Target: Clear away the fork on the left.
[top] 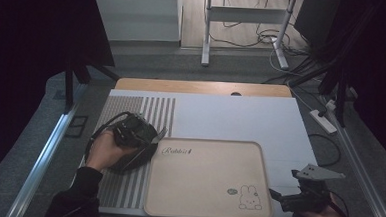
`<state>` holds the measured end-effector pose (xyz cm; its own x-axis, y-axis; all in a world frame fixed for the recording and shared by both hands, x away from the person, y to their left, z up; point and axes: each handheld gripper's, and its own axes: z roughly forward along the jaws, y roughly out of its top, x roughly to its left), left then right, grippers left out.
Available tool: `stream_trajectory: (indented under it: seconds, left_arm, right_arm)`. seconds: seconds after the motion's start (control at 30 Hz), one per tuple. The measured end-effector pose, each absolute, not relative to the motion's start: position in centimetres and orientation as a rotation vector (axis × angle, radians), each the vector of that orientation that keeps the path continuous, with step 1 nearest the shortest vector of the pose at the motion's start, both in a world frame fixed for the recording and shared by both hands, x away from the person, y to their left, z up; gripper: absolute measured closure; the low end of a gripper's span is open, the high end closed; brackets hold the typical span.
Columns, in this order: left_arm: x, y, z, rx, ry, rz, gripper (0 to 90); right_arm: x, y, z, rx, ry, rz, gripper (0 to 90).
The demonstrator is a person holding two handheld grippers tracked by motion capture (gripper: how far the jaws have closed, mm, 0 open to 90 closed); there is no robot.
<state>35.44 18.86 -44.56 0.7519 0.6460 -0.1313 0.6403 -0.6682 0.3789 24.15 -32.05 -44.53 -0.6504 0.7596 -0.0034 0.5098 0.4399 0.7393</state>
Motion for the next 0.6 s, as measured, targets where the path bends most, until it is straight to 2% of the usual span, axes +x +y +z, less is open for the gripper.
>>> stream_trajectory:
  seconds: [0.6]
  left_arm:
    - [33.0,12.6,-44.8,2.558,0.971,-0.064,87.1]
  right_arm:
    - [24.0,-31.9,-44.5,1.047,2.371,1.039,0.6]
